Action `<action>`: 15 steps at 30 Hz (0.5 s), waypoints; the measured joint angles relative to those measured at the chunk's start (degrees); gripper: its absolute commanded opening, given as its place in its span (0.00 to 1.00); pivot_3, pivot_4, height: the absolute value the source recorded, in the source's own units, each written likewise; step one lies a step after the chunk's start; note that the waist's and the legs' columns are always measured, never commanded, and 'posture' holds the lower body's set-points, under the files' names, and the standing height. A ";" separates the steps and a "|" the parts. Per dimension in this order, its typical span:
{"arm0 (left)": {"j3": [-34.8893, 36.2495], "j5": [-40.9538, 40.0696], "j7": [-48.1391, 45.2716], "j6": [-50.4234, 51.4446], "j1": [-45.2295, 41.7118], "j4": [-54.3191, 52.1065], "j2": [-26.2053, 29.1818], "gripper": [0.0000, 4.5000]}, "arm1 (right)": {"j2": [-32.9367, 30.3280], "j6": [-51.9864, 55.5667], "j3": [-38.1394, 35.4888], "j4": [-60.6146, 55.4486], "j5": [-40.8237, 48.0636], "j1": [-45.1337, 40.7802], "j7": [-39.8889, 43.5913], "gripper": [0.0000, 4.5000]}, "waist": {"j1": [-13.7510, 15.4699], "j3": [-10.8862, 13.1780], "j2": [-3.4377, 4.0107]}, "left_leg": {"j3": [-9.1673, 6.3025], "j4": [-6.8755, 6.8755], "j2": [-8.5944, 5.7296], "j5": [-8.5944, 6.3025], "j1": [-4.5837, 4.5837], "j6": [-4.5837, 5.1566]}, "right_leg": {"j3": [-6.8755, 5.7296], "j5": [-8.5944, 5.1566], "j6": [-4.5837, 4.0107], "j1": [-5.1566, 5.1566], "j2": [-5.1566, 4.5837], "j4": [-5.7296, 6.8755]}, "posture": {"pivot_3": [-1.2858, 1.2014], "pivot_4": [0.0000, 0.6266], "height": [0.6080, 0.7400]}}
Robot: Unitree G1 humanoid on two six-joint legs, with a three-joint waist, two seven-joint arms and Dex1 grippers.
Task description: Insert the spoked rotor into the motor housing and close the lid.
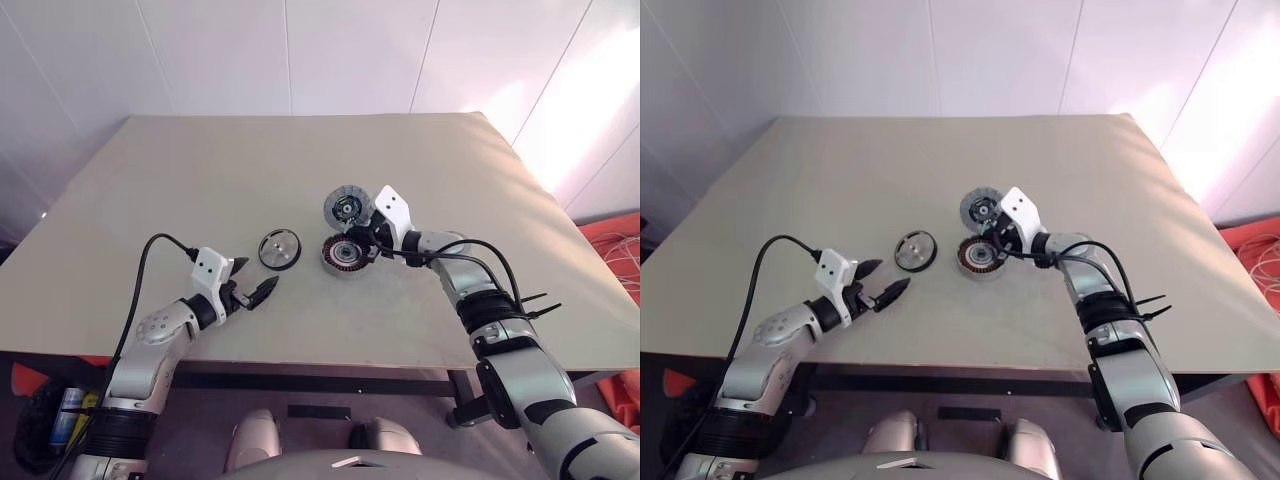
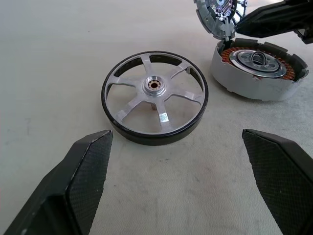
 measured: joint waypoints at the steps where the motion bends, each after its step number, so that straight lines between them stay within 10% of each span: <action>1: 0.00 0.01 0.00 0.00 0.00 0.03 0.00 1.00 | -0.02 0.38 0.02 -1.50 0.39 0.32 0.91 0.01 | 0.01 0.00 0.00 | 0.00 0.00 0.00 -0.01 0.00 0.01 | 0.00 0.00 -0.01 0.00 0.00 0.00 | 0.52 0.00 1.00; 15: 0.00 0.00 -0.02 0.00 0.00 0.09 0.00 1.00 | -0.11 2.04 1.07 -2.36 -1.06 3.41 2.03 0.01 | 0.01 0.01 -0.02 | 0.01 -0.01 0.01 0.00 0.04 -0.01 | 0.05 -0.07 0.12 0.01 0.02 0.00 | 0.52 0.00 1.00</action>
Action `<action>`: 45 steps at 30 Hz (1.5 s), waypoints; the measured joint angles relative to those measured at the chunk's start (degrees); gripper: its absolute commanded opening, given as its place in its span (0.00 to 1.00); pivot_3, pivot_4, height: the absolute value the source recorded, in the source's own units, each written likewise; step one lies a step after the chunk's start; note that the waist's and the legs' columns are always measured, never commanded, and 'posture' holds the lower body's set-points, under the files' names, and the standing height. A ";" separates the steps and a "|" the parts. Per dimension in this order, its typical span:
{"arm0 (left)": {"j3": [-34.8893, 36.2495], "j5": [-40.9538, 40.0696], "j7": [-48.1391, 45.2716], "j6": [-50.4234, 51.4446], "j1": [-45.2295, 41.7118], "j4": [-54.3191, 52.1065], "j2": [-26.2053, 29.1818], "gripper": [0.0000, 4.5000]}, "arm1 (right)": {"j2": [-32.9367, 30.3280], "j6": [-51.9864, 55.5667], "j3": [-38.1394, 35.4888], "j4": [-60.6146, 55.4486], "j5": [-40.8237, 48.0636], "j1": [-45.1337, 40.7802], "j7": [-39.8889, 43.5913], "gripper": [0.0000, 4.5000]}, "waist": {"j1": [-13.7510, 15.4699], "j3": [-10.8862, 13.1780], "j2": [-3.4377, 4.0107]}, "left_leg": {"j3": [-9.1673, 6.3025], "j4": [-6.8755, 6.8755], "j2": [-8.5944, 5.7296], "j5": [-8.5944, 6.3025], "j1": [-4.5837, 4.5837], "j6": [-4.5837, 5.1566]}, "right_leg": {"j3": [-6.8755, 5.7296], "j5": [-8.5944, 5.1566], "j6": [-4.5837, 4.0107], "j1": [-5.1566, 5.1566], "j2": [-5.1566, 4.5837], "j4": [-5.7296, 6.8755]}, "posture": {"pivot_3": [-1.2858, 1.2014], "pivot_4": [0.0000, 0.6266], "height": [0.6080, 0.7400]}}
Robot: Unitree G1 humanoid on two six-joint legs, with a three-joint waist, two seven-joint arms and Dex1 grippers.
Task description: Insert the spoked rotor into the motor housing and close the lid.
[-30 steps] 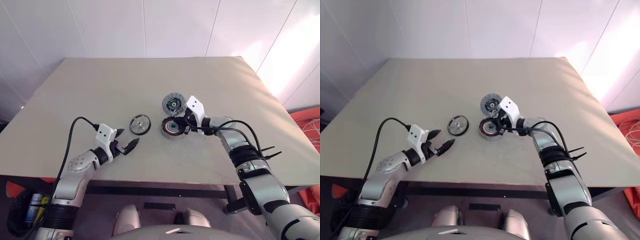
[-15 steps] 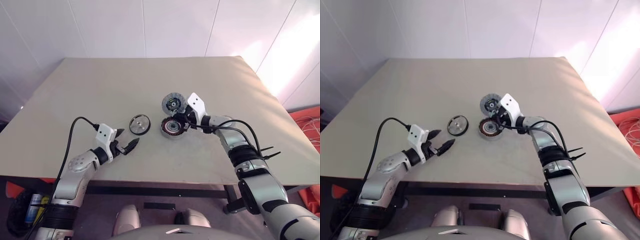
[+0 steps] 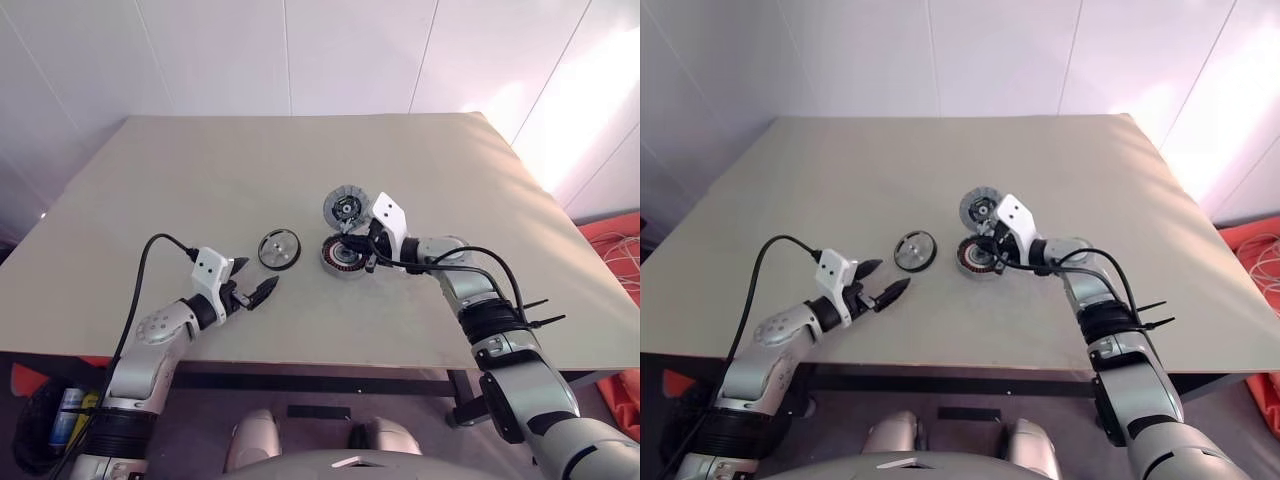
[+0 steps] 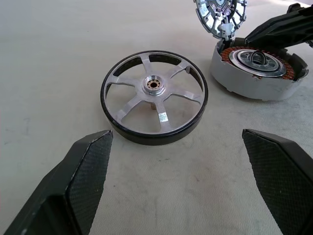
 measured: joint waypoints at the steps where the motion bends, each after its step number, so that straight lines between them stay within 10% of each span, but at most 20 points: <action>1: 0.00 0.01 0.00 0.00 0.00 0.02 0.01 1.00 | 0.08 -0.39 -0.05 1.00 -0.12 -0.02 -0.29 0.01 | 0.00 0.00 0.00 | 0.00 0.00 0.00 0.00 -0.01 0.00 | 0.00 0.00 0.00 -0.01 0.00 0.00 | 0.52 0.00 1.00; 45: 3.31 1.27 9.34 4.23 -2.13 0.69 -1.33 1.00 | 0.22 -1.70 -1.09 2.16 -0.01 -0.84 -2.49 0.01 | -0.01 0.00 -0.01 | 0.04 -0.01 -0.01 0.00 -0.02 0.00 | 0.04 0.09 -0.16 -0.04 0.01 0.01 | 0.52 0.00 1.00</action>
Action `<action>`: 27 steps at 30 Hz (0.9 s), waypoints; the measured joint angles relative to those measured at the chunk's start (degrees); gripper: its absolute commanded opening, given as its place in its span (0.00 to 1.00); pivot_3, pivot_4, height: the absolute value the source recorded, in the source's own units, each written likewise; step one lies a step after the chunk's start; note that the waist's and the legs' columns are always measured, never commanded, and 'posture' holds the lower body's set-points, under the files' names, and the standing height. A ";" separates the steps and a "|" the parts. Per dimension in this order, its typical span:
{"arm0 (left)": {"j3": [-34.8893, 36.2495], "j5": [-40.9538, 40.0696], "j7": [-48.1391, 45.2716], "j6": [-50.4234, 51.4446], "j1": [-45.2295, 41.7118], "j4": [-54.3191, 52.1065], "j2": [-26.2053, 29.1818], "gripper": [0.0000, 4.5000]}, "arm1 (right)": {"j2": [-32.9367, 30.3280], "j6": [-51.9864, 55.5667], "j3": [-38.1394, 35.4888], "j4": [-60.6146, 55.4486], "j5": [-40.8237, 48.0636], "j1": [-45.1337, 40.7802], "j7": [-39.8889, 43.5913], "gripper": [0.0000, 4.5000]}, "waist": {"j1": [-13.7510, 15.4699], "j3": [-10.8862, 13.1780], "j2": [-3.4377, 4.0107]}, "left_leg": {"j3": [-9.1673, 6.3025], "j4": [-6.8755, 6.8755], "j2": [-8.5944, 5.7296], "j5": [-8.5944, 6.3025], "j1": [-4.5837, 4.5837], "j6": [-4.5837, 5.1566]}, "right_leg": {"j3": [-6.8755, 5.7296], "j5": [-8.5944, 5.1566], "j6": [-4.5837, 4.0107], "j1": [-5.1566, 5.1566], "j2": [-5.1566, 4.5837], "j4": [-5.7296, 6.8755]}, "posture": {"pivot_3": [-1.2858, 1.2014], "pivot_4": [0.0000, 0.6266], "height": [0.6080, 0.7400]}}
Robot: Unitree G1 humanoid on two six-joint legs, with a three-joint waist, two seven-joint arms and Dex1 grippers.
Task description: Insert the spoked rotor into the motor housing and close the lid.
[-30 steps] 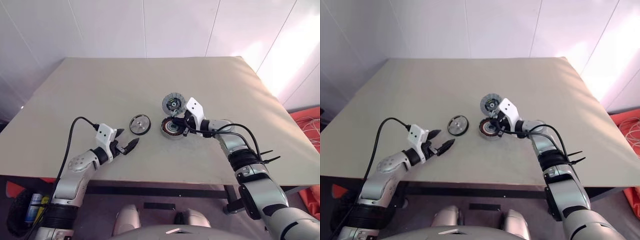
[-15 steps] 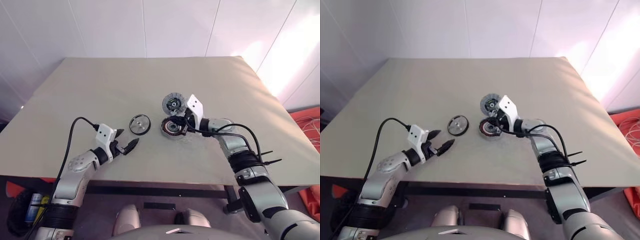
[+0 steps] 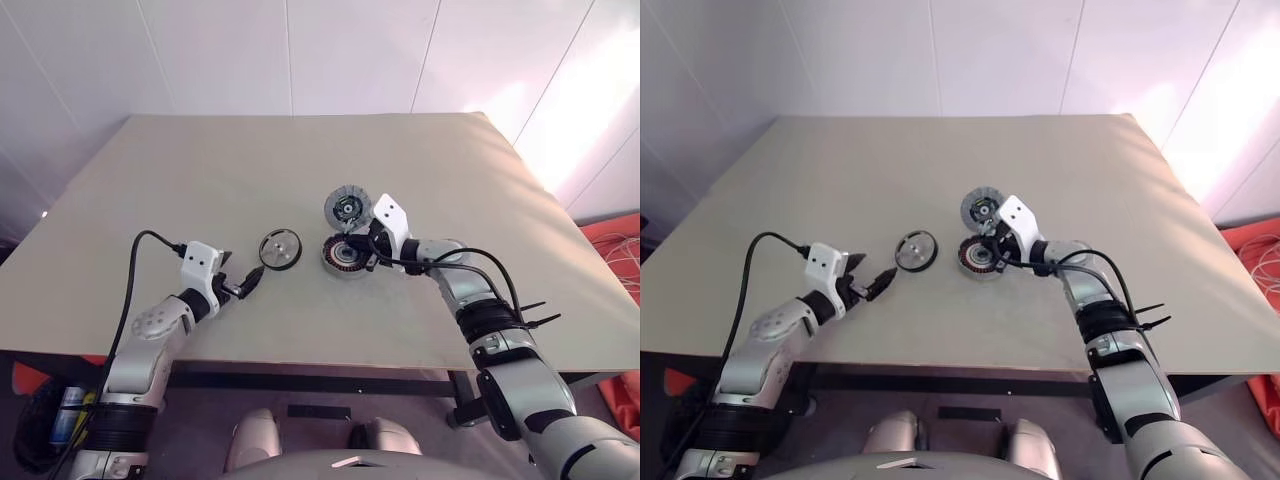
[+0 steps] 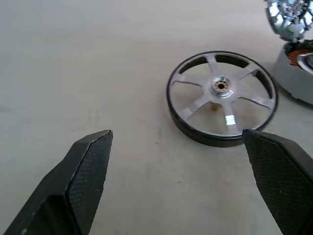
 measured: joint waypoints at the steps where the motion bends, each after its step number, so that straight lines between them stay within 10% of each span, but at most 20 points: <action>1: 0.57 -0.28 1.11 1.49 -0.45 -0.04 -0.52 1.00 | -0.13 0.01 -0.16 -0.04 0.02 -0.18 0.03 0.01 | -0.01 0.00 0.00 | 0.00 0.00 0.00 0.00 0.00 0.00 | 0.00 0.00 0.00 0.00 0.00 0.00 | 0.52 0.00 1.00; 13: 13.27 -16.66 8.82 21.23 -7.89 -0.54 -7.14 1.00 | -1.18 1.49 -0.83 -5.94 0.91 -0.49 1.46 0.01 | 0.09 0.03 -0.07 | 0.03 0.01 -0.01 0.01 -0.07 0.01 | 0.01 0.07 -0.12 -0.09 0.00 0.02 | 0.52 0.00 1.00; 20: 17.17 -20.10 14.44 28.49 -10.85 3.53 -7.66 0.58 | -1.40 2.00 -0.84 -6.92 1.45 -0.48 1.39 0.00 | 0.11 0.05 -0.09 | 0.03 0.01 -0.02 -0.01 -0.10 0.05 | 0.01 0.04 -0.06 -0.11 0.01 -0.01 | 0.52 0.00 1.00; 27: 16.42 -19.76 15.72 31.62 -11.45 4.52 -6.98 0.58 | -1.94 2.02 -0.85 -6.93 1.80 -0.47 1.19 0.00 | 0.13 0.07 -0.13 | 0.02 0.01 -0.02 -0.02 -0.12 0.05 | 0.01 0.00 0.00 -0.14 0.00 -0.01 | 0.52 0.00 1.00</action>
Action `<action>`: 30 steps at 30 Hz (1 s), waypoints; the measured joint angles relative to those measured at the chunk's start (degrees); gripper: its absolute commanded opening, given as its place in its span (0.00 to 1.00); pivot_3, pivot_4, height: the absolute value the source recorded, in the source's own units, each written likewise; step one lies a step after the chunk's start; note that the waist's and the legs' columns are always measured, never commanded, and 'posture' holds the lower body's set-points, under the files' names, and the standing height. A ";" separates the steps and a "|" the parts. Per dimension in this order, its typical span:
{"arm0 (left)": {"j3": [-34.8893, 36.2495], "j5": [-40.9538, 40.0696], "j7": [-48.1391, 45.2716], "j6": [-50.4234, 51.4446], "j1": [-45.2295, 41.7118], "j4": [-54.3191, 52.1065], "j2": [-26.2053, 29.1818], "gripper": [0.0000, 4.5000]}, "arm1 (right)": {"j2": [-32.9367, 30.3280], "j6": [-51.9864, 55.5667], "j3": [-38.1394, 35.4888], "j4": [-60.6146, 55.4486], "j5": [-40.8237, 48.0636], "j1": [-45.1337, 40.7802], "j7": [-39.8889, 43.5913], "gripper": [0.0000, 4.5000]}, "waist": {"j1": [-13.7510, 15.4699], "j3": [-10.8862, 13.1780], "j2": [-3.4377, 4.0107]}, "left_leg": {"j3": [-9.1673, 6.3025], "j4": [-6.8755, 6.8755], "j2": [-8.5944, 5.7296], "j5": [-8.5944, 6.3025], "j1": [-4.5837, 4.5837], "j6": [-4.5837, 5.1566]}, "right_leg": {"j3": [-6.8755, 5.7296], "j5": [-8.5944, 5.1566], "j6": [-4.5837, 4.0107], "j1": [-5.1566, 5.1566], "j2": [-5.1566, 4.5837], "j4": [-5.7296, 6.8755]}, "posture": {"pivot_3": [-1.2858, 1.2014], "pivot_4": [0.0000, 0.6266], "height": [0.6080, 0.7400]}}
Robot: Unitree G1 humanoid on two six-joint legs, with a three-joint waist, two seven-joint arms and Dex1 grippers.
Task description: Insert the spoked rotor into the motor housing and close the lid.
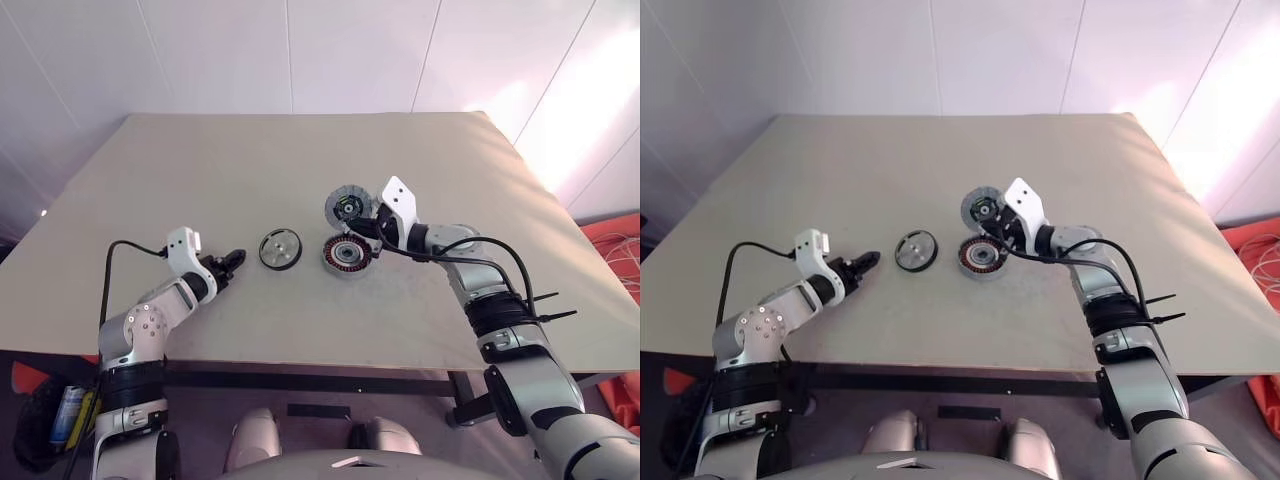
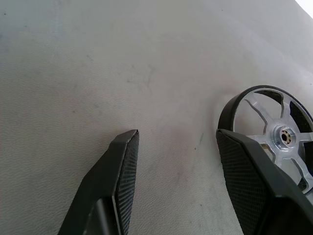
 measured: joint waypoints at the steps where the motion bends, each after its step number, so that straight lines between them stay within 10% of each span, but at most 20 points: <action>1: -0.08 0.02 -0.15 -0.06 0.02 0.00 0.04 0.58 | -0.09 0.00 0.00 0.00 0.00 0.01 -0.01 0.00 | 0.00 0.00 0.00 | 0.00 0.00 0.00 0.00 0.00 0.00 | 0.00 0.00 0.00 0.00 0.00 0.00 | 0.52 0.00 1.00; 18: 2.79 -5.39 -1.55 2.83 -4.22 5.65 -2.10 0.58 | -0.20 -0.12 0.00 -0.02 0.00 0.08 -0.71 0.00 | 0.03 0.02 -0.03 | 0.00 0.00 -0.01 -0.01 -0.03 0.02 | 0.00 0.01 -0.02 -0.02 0.00 -0.02 | 0.52 0.00 1.00; 23: 2.77 -6.26 -1.45 4.76 -5.14 6.17 -2.06 0.85 | -0.35 -0.36 0.00 -0.02 -0.01 0.31 -1.09 0.00 | 0.04 0.03 -0.04 | 0.00 0.00 -0.01 -0.01 -0.10 0.02 | 0.00 0.06 -0.11 -0.10 0.00 0.00 | 0.52 0.00 1.00; 30: 5.45 -6.94 3.36 10.34 -9.37 9.58 -2.03 0.85 | -0.46 -0.37 0.00 -0.02 0.00 0.63 -1.25 0.00 | -0.01 0.01 0.00 | 0.00 0.00 -0.01 0.02 0.49 -0.05 | 0.00 -0.12 0.21 0.54 0.00 -0.03 | 0.52 0.00 1.00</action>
